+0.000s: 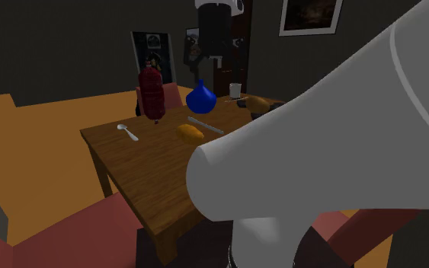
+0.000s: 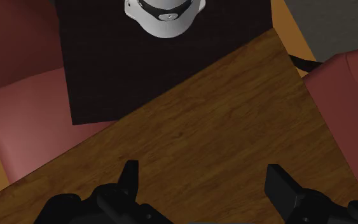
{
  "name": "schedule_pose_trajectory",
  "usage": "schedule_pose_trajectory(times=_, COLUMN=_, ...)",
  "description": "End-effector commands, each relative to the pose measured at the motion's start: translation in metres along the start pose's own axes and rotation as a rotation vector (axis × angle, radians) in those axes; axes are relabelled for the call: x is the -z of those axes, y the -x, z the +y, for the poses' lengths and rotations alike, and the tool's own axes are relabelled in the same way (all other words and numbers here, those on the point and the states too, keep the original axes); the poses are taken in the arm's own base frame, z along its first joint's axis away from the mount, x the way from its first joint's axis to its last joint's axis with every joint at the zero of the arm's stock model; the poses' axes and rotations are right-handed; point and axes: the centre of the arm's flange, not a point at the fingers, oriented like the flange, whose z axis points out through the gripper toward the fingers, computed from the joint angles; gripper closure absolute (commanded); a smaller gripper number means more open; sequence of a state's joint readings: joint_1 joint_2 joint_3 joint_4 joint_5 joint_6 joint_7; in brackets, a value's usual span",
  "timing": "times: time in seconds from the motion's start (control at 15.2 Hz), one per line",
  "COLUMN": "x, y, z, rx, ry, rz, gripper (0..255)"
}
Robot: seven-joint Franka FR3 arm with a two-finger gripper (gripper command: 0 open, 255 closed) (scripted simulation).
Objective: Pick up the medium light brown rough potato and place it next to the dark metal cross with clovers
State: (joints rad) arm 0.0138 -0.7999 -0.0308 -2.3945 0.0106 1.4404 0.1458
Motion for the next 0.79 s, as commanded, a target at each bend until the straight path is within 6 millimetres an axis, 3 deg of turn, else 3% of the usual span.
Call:
schedule_pose_trajectory(times=0.0, x=0.000, y=0.000, z=0.000, rx=0.000, ry=0.000, rz=0.000, gripper=0)
schedule_pose_trajectory(times=0.4, x=-0.052, y=-0.054, z=0.034, rx=0.149, ry=-0.126, rz=0.040, gripper=0)
schedule_pose_trajectory(times=0.73, x=-0.096, y=-0.104, z=0.052, rx=0.272, ry=-0.232, rz=0.073, gripper=0)
